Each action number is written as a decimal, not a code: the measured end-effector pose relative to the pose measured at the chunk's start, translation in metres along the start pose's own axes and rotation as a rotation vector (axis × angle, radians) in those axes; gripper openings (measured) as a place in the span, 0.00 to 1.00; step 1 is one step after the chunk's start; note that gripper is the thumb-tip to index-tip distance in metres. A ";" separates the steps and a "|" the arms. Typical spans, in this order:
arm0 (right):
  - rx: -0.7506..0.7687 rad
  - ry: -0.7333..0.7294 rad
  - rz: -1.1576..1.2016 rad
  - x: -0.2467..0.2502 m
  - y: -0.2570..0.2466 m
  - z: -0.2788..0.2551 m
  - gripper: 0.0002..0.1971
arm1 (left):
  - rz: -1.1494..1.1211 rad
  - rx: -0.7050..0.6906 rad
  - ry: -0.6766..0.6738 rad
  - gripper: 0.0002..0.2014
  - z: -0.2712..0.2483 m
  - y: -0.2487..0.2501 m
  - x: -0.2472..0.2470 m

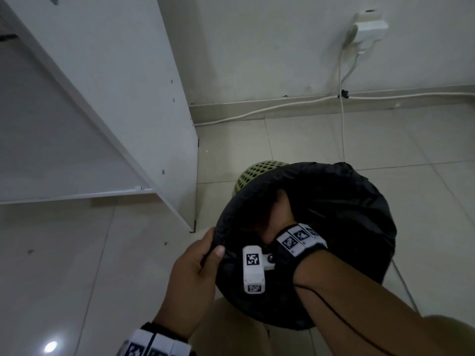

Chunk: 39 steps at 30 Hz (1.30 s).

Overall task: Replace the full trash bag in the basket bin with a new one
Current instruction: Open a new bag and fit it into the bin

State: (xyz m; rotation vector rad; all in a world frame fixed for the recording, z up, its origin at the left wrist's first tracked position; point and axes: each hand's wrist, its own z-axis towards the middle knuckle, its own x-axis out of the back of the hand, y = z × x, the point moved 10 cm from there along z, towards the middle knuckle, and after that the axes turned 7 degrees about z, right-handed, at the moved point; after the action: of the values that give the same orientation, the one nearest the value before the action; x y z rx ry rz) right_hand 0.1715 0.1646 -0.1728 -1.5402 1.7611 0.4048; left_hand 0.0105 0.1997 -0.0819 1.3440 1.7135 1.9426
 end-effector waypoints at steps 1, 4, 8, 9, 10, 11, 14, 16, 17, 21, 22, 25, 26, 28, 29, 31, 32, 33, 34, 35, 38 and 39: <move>0.009 0.049 -0.073 0.005 0.001 0.006 0.31 | -0.014 0.002 -0.004 0.21 0.001 0.000 0.000; 0.071 0.204 -0.144 0.022 -0.011 0.018 0.26 | -0.070 0.014 0.010 0.21 0.003 0.000 0.004; 0.121 0.141 -0.300 0.016 -0.022 0.013 0.24 | -0.075 0.014 0.063 0.20 0.011 0.001 0.016; 0.156 0.181 -0.420 0.020 -0.027 0.008 0.20 | -0.091 0.017 0.073 0.19 0.013 0.000 0.018; 0.191 0.211 -0.510 0.024 -0.032 0.003 0.16 | -0.114 0.021 0.082 0.19 0.014 0.001 0.019; 0.200 0.238 -0.566 0.029 -0.034 -0.002 0.14 | -0.134 0.025 0.091 0.19 0.015 0.001 0.020; 0.105 0.231 -0.661 0.040 -0.023 -0.002 0.19 | -0.161 0.041 0.108 0.18 0.017 0.000 0.021; -0.019 0.197 -0.694 0.039 -0.003 0.003 0.27 | -0.141 0.043 0.103 0.18 0.015 -0.001 0.019; -0.063 0.182 -0.693 0.037 0.007 0.007 0.30 | -0.117 0.043 0.095 0.18 0.014 -0.001 0.018; -0.023 0.230 -0.706 0.041 0.009 0.036 0.30 | -0.045 0.039 0.061 0.19 0.011 0.000 0.010; 0.034 0.235 -0.761 0.038 0.002 0.038 0.27 | -0.045 0.041 0.062 0.19 0.011 -0.001 0.009; 0.092 0.213 -0.790 0.032 -0.008 0.041 0.21 | -0.093 0.057 0.098 0.18 0.011 -0.005 0.015; 0.052 0.192 -0.729 0.034 -0.004 0.044 0.22 | -0.115 0.067 0.103 0.18 0.011 -0.006 0.016; -0.013 0.190 -0.649 0.040 0.001 0.039 0.30 | -0.125 0.070 0.111 0.18 0.014 -0.005 0.019; -0.007 0.199 -0.675 0.042 -0.002 0.037 0.31 | -0.122 0.066 0.120 0.17 0.016 -0.004 0.021; 0.038 0.203 -0.767 0.038 -0.010 0.023 0.30 | -0.132 0.058 0.135 0.17 0.021 -0.003 0.024; 0.108 0.234 -0.839 0.037 -0.019 0.015 0.27 | -0.140 0.058 0.132 0.17 0.023 -0.003 0.024; 0.199 0.261 -0.926 0.034 -0.031 0.007 0.22 | -0.144 0.061 0.125 0.17 0.024 -0.003 0.024; 0.307 0.280 -1.017 0.028 -0.044 -0.004 0.18 | -0.147 0.064 0.116 0.17 0.025 -0.004 0.023; 0.429 0.296 -1.104 0.020 -0.058 -0.017 0.16 | -0.149 0.070 0.110 0.17 0.025 -0.007 0.022; 0.695 0.426 -1.254 0.009 -0.093 -0.049 0.13 | -0.147 0.077 0.103 0.18 0.020 -0.011 0.022; 0.684 0.483 -1.251 0.015 -0.099 -0.046 0.16 | -0.141 0.078 0.104 0.18 0.019 -0.013 0.022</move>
State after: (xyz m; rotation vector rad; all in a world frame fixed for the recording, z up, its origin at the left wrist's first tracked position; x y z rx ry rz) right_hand 0.2497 0.1008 -0.1295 -1.8936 0.7376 -1.1203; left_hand 0.0071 0.2308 -0.0844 1.1312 1.8948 1.9160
